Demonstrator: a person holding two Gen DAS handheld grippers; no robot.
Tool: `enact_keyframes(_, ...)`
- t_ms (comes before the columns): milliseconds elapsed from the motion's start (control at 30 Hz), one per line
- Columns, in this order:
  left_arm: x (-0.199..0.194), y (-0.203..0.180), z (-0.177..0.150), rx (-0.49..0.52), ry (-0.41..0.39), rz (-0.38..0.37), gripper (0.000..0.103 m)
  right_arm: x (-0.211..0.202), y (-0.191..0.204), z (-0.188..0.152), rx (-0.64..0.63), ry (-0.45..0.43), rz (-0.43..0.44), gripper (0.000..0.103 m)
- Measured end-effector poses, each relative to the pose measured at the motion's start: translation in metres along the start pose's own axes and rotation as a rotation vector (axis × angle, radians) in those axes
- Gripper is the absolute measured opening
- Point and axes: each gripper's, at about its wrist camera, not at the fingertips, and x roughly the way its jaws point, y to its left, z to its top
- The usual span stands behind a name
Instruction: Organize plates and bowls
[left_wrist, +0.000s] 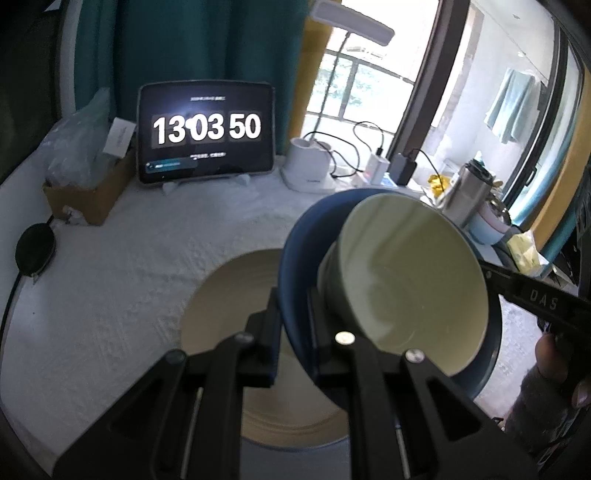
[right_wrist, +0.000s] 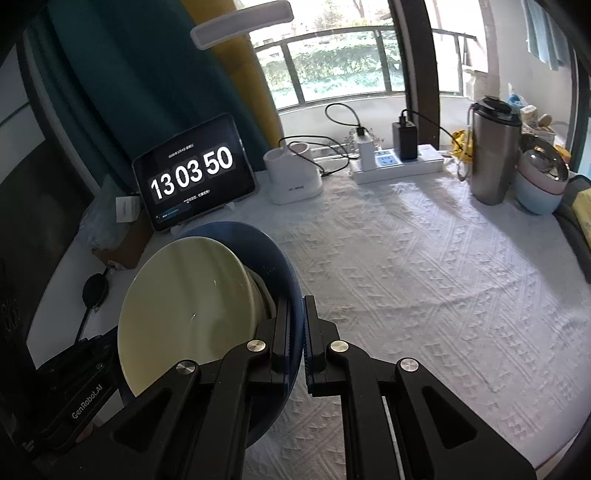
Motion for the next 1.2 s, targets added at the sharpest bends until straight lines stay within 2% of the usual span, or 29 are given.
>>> enact_keyframes(567, 0.022, 0.039, 0.0, -0.029, 0.051, 0.065, 0.011, 0.052, 0.032, 0.003, -0.025, 0.082, 0.035, 0.009)
enact_keyframes(900, 0.018, 0.03, 0.0, 0.019, 0.041, 0.069, 0.012, 0.068, 0.026, -0.001, 0.012, 0.162, 0.018, 0.011)
enact_keyframes(1200, 0.017, 0.025, -0.002, 0.03, 0.037, 0.077, 0.012, 0.063, 0.025, -0.004, 0.003, 0.161, 0.005, 0.011)
